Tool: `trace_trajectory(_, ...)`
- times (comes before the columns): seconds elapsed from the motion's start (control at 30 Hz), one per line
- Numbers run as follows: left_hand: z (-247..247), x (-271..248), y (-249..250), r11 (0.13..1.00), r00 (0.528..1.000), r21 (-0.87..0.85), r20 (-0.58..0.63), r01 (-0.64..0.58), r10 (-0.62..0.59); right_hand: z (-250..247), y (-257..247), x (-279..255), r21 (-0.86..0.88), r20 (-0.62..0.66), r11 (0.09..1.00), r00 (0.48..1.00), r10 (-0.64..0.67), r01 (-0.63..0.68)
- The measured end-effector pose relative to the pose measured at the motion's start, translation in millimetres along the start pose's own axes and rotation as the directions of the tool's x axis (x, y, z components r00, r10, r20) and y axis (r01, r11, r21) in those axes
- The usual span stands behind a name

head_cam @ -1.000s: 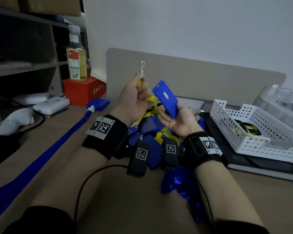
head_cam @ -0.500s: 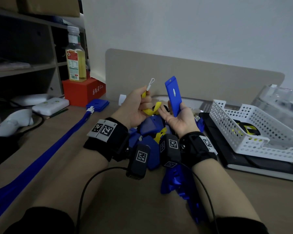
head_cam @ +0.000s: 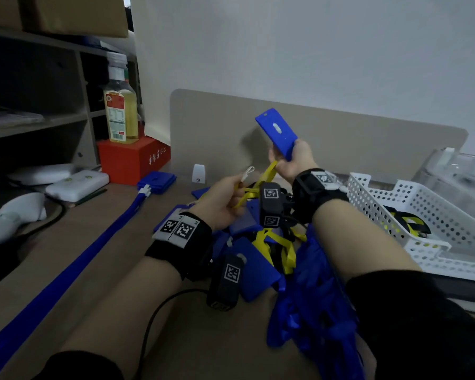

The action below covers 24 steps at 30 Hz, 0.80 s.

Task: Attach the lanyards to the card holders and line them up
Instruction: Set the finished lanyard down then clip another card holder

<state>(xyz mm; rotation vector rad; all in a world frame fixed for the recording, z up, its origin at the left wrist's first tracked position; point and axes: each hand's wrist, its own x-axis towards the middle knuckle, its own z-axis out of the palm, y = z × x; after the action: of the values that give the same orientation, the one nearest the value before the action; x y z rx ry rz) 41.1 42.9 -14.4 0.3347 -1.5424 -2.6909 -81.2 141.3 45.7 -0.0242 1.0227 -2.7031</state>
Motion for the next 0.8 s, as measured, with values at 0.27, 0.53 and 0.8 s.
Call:
trace_trajectory(0.27,-11.5,3.7,7.3,0.994,0.993,-0.017,-0.040,-0.110,0.109,21.7,-23.8,2.9,-0.179,0.078,0.974,0.988,-0.130,0.142)
trace_trajectory(0.53,-6.4,-5.1,11.9,0.960,0.971,-0.152,0.016,-0.235,0.241,-23.5,4.8,-36.6,-0.312,-0.044,0.949,0.998,-0.055,0.038)
trace_trajectory(0.8,26.4,-28.7,-3.4,0.973,0.975,0.203,0.211,-0.111,0.067,-31.6,24.4,-51.2,-0.393,0.017,0.919,1.000,-0.018,0.023)
